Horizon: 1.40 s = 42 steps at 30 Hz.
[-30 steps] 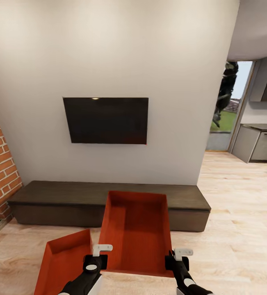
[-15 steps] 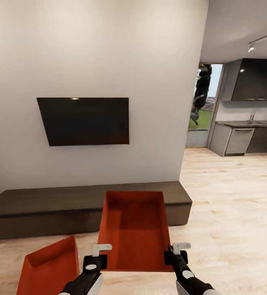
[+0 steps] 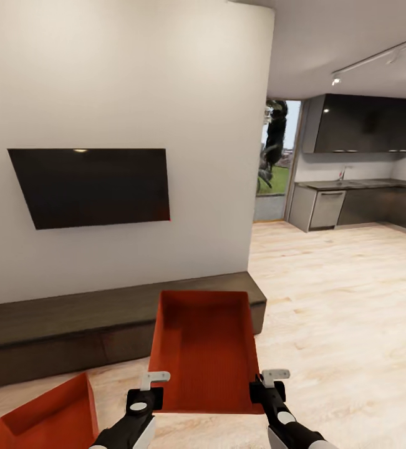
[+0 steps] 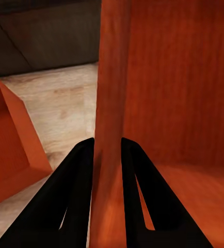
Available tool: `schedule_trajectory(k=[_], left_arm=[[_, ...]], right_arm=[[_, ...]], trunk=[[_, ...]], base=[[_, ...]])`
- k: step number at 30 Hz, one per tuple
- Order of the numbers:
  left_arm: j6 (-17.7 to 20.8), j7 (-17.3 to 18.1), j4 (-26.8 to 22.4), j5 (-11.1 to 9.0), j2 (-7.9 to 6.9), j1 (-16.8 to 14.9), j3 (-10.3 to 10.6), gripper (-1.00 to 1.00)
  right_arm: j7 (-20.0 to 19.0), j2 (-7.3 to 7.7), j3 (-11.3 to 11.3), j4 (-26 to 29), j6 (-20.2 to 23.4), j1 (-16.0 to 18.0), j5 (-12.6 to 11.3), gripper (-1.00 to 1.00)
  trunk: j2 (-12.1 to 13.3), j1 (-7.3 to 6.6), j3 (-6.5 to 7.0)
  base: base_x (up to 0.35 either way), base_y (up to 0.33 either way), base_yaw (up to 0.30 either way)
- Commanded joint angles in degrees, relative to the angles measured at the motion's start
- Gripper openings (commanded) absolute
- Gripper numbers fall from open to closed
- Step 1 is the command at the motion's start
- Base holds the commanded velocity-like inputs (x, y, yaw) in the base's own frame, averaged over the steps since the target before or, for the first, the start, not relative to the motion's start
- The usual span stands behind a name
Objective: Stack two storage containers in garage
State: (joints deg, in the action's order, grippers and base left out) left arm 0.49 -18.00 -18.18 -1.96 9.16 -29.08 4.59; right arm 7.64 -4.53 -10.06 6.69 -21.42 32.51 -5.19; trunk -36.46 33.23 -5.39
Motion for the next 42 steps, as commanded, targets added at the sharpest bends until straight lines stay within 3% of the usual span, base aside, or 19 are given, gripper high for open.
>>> schedule_trajectory(k=[1,42], left_arm=[[0.13,-0.75,0.16,-0.85,-0.46,-0.02,0.34,-1.0],[0.13,-0.72,0.25,-0.85,-0.46,-0.02,0.42,-1.0]], right_arm=[[0.27,0.16,-0.22,0.07,-5.43,0.09,-0.26,-1.0],[0.27,0.17,-0.22,0.07,-5.47,0.09,-0.26,-1.0]], trunk=[[-0.09,0.02,-0.1],[-0.09,0.02,-0.1]], base=[[0.0,0.0,-0.283],[0.0,0.0,-0.285]])
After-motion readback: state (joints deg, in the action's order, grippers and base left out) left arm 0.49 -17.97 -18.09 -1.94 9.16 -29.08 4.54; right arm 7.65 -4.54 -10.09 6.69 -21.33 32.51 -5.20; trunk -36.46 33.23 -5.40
